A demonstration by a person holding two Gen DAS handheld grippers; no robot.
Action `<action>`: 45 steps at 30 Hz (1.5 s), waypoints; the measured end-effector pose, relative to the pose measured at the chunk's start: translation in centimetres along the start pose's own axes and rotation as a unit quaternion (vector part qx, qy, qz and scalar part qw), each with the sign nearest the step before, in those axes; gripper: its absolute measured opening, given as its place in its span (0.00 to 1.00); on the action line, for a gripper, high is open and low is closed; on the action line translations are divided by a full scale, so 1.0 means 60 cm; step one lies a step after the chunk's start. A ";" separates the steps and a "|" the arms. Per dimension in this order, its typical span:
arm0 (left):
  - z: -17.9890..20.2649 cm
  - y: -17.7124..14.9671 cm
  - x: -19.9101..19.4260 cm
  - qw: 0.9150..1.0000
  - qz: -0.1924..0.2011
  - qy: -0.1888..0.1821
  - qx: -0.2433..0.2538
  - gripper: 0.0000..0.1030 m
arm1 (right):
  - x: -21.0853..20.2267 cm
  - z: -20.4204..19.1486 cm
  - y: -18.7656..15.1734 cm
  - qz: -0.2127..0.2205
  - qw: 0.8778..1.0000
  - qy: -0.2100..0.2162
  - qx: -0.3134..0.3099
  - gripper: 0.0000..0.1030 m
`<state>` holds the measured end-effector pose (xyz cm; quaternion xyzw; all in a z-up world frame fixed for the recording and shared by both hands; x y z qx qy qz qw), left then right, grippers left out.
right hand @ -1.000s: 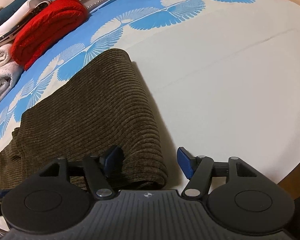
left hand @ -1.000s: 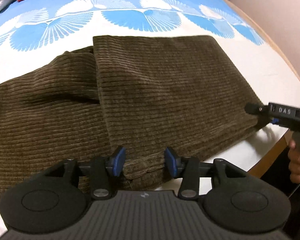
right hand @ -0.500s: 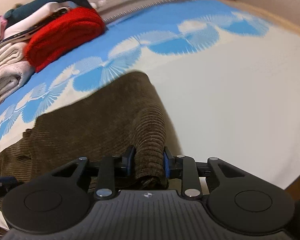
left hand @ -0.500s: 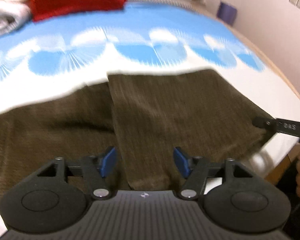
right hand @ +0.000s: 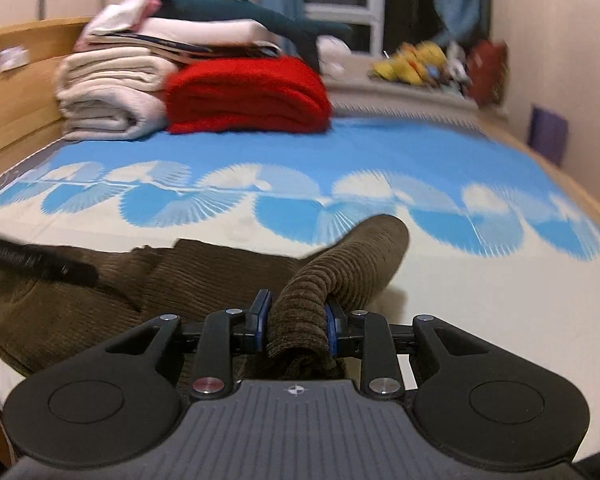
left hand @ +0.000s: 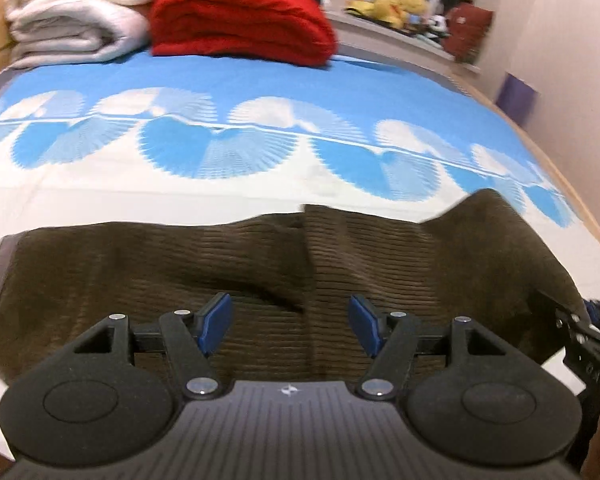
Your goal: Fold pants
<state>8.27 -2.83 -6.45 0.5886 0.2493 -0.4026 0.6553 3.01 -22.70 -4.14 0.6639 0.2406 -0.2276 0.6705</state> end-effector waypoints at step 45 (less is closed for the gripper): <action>0.085 0.036 0.048 0.968 -0.047 -0.241 -0.040 0.42 | -0.042 -0.236 -0.072 0.076 0.936 0.047 -0.340 0.26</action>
Point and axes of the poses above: each gripper's, at about its wrist camera, not at the fingertips, and x roughly the way its jaws point, z to its right, y to its top, the point moved 6 cm from there along x, roughly the way its jaws point, and after that the axes turned 6 degrees about -z, right-handed, at the moved point
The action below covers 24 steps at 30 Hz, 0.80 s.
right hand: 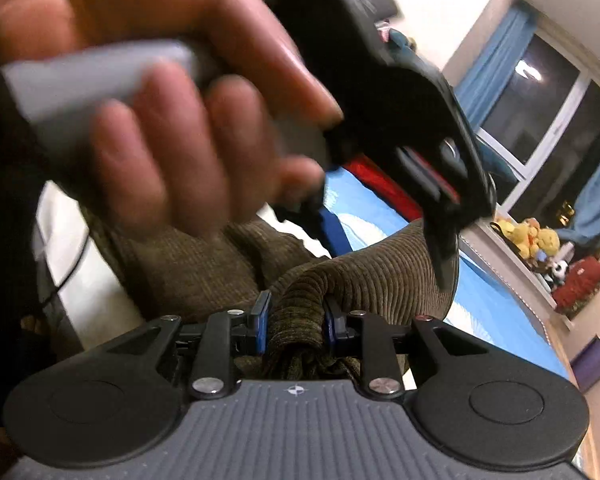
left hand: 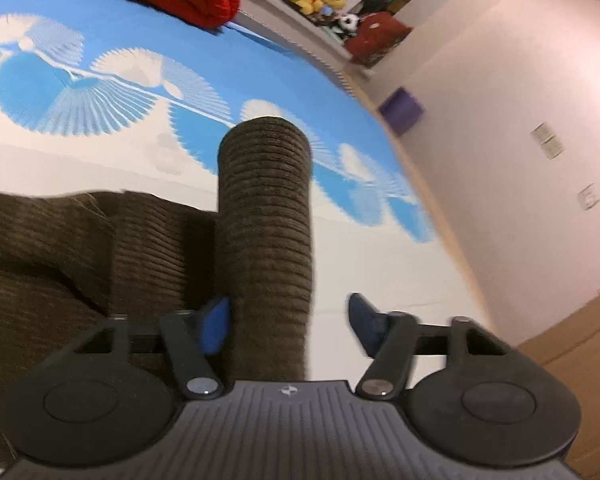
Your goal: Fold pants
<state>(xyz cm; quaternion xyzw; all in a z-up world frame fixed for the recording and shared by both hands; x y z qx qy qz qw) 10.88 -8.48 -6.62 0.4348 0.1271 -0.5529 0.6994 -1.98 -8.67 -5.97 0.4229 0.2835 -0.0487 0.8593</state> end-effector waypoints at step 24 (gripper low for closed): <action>-0.410 -0.006 -0.347 0.957 0.105 0.244 -0.116 0.16 | 0.030 0.094 0.025 -0.008 0.929 0.189 0.318 0.51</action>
Point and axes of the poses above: each gripper's, at about its wrist camera, not at the fingertips, and x roughly the way its jaws point, z to its right, y to its top, the point moved 6 cm from there along x, roughly the way its jaws point, and after that the axes turned 6 degrees about -z, right-handed, at the moved point
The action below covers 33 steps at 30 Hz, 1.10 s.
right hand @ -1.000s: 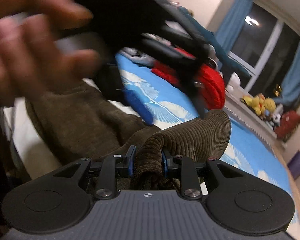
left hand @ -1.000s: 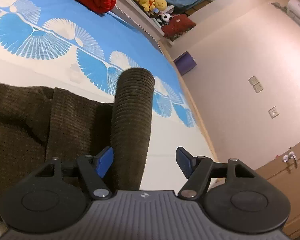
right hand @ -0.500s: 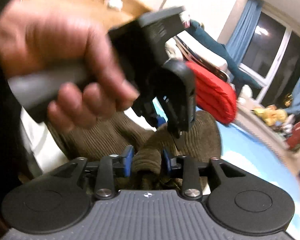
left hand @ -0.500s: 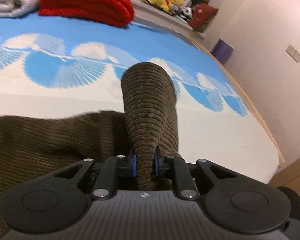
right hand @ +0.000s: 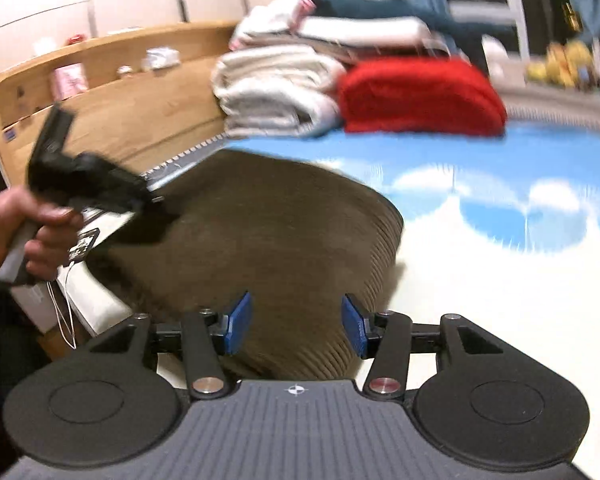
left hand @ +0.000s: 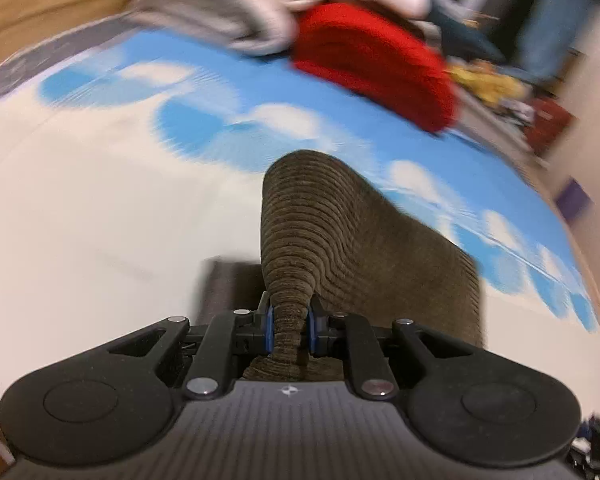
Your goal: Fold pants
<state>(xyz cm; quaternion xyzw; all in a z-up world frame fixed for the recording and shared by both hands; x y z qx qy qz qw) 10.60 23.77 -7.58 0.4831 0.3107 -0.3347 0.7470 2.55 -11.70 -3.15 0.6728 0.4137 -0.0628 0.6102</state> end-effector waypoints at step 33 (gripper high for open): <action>-0.038 0.001 0.120 0.993 -0.080 0.006 -0.091 0.42 | 0.250 0.016 0.008 -0.170 0.968 0.038 0.180 0.25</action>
Point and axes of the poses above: each gripper's, at about its wrist camera, not at the fingertips, and x roughly the way its jaws point, z to its right, y to its top, the point moved 6 cm from there along x, roughly the way its jaws point, and after that the axes turned 6 degrees about -z, right-handed, at the moved point
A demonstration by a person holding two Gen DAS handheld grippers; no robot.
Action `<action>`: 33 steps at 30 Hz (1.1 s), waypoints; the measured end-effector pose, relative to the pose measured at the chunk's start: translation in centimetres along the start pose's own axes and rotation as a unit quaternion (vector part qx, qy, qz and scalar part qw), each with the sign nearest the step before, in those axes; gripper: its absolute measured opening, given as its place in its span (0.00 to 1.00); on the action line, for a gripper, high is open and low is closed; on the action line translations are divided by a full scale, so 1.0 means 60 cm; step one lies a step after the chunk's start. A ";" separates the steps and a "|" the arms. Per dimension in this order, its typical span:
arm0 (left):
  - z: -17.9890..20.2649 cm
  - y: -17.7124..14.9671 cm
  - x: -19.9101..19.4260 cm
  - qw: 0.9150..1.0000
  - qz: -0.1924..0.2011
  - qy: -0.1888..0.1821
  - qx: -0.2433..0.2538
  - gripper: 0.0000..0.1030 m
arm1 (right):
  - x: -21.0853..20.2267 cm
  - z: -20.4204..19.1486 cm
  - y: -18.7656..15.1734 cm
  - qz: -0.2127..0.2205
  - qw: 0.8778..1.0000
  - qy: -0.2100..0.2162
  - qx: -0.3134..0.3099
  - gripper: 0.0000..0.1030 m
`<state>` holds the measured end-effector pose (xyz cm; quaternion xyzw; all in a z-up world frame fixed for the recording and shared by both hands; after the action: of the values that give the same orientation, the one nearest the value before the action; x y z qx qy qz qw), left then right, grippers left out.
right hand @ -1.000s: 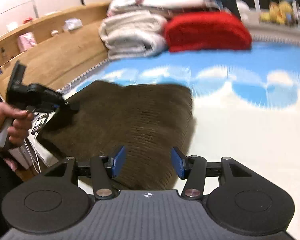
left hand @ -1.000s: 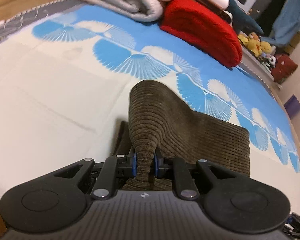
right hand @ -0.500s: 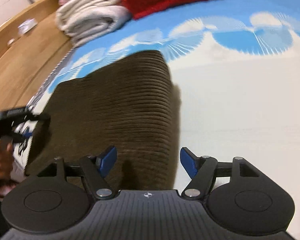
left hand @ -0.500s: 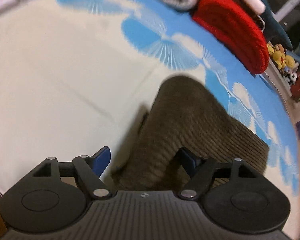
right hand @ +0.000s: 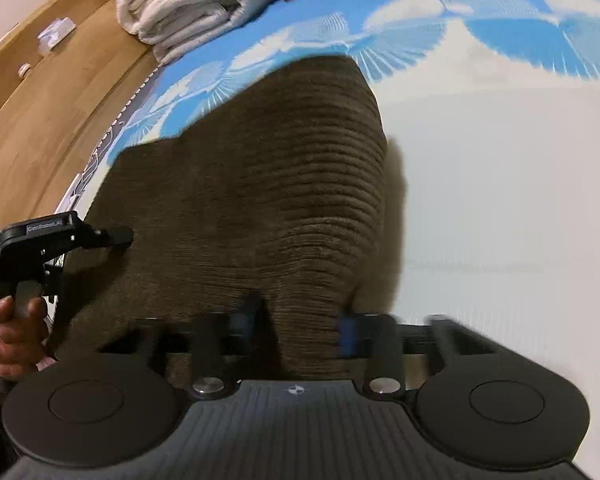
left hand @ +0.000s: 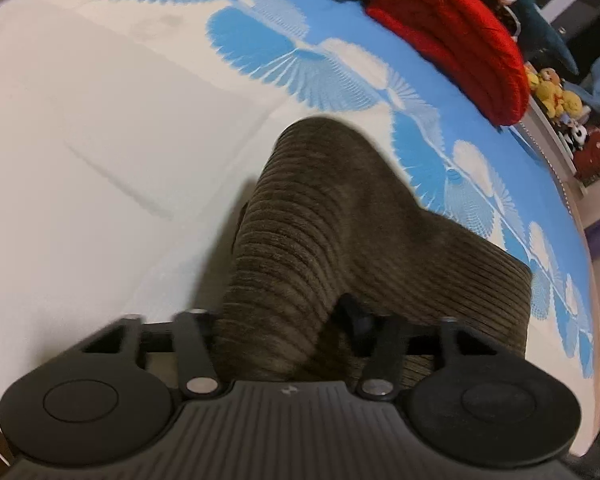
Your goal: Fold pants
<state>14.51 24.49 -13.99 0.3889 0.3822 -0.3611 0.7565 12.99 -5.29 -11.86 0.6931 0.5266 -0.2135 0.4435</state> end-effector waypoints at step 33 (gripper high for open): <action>0.473 -0.197 0.129 0.932 -0.109 -0.048 0.343 0.18 | -0.240 0.357 -0.016 -0.006 0.976 -0.205 -0.069 0.30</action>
<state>16.46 -7.15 -12.83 0.5628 0.2380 -0.5691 0.5502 10.67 -31.03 -12.31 0.5991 0.4426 -0.3169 0.5872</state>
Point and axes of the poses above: each gripper's, at about its wrist camera, not at the fingertips, and x roughly the way its jaws point, z to its right, y to its top, the point moved 6 cm from there along x, roughly the way its jaws point, and after that the axes turned 6 degrees about -z, right-handed, at the moved point
